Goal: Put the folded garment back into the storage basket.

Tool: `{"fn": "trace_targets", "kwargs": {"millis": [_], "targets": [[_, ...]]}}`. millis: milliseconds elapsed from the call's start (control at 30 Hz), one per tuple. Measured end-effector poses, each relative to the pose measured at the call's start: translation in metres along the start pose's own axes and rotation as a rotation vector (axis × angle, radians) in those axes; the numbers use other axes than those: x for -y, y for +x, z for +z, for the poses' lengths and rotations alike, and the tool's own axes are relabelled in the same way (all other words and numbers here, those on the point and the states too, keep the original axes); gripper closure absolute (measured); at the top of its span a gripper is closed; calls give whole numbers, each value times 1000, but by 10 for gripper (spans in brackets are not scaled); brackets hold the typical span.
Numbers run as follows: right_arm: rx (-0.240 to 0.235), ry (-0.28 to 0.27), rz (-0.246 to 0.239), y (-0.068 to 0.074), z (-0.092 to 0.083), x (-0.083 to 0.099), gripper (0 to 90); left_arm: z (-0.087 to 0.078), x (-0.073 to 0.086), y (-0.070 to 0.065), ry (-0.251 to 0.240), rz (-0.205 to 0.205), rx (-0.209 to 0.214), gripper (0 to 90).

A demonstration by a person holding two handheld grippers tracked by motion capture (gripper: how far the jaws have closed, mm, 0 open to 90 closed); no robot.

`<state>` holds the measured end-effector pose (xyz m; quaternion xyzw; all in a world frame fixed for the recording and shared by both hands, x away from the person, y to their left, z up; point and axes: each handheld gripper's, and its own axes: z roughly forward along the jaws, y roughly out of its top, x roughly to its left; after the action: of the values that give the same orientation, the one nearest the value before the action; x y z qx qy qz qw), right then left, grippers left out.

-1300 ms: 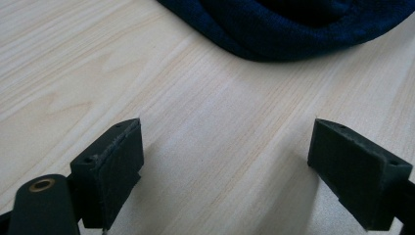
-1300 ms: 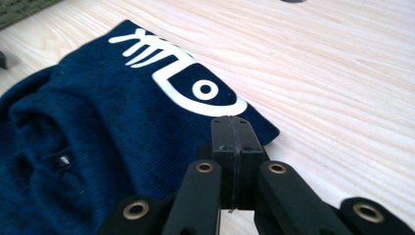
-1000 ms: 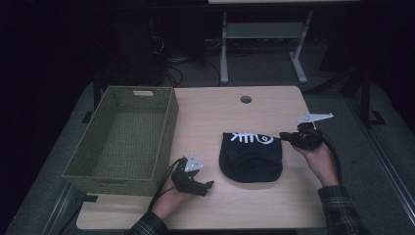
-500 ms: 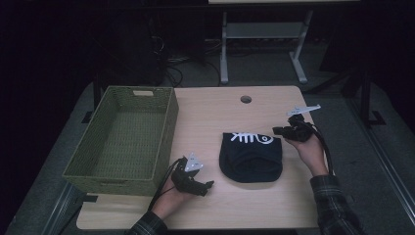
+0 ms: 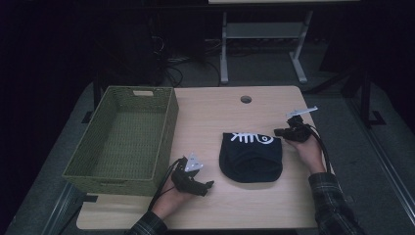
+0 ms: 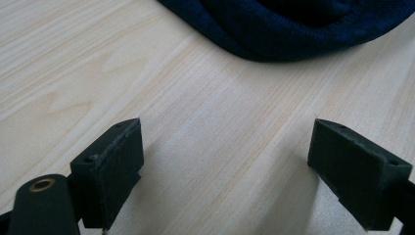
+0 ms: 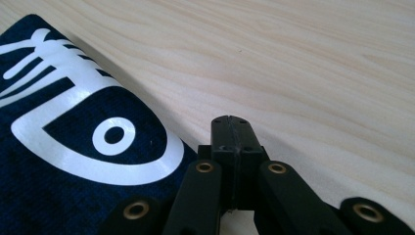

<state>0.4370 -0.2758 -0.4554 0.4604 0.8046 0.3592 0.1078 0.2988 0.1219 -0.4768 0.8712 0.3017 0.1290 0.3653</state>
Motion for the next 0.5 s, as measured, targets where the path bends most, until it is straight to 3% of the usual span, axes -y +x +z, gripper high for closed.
{"fn": "trace_targets", "kwargs": {"millis": [500], "targets": [[-13,45,-19,0,-6,7,900,0,0,0,0,-1,0,124]]}}
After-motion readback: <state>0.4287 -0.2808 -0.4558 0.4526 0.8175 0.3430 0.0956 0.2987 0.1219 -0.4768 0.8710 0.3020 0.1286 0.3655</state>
